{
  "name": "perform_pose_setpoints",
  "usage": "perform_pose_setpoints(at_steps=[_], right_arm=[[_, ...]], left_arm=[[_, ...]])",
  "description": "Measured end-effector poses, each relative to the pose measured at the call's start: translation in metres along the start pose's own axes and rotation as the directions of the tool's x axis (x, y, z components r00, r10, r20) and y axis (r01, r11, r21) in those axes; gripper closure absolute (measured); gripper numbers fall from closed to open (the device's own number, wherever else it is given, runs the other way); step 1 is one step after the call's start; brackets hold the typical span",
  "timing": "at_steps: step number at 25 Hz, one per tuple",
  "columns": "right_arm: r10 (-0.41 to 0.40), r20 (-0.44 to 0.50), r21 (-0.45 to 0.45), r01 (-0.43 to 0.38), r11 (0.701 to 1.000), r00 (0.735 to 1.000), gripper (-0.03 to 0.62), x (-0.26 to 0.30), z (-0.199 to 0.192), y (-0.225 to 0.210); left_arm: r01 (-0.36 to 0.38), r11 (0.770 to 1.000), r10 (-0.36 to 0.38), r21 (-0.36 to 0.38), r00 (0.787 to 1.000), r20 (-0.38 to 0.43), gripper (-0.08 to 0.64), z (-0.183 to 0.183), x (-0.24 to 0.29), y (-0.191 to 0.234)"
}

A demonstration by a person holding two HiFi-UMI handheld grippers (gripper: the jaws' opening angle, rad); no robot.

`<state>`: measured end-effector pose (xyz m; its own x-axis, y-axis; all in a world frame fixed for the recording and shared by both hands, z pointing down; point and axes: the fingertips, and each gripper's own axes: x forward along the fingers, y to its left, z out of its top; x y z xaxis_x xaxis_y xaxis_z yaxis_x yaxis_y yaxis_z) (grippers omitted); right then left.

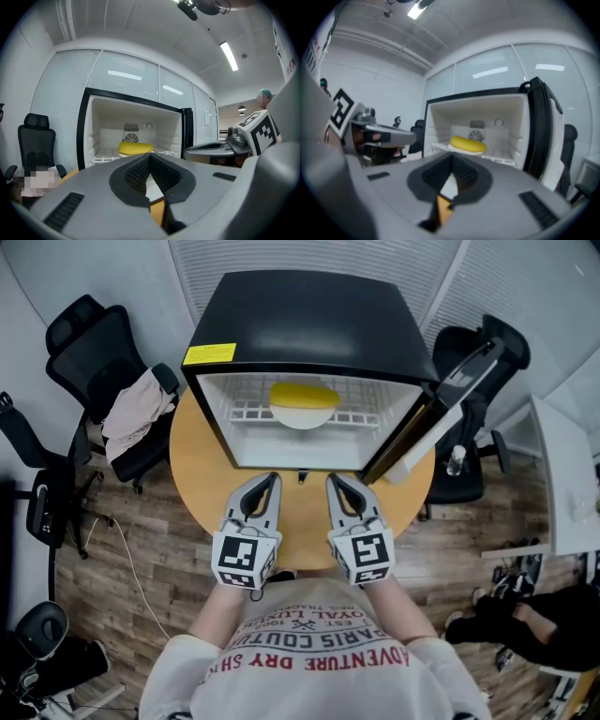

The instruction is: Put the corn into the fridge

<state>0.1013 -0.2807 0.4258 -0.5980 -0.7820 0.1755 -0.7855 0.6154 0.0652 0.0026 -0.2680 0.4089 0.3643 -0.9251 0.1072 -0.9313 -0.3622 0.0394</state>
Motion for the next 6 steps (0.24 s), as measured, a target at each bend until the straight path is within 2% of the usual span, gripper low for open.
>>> perform_pose_setpoints(at_steps=[6], right_arm=[[-0.009, 0.003, 0.041, 0.009, 0.999, 1.0, 0.565, -0.0006, 0.002, -0.0009]], left_arm=[[0.001, 1.0, -0.001, 0.011, 1.0, -0.007, 0.535, 0.0007, -0.0001, -0.0021]])
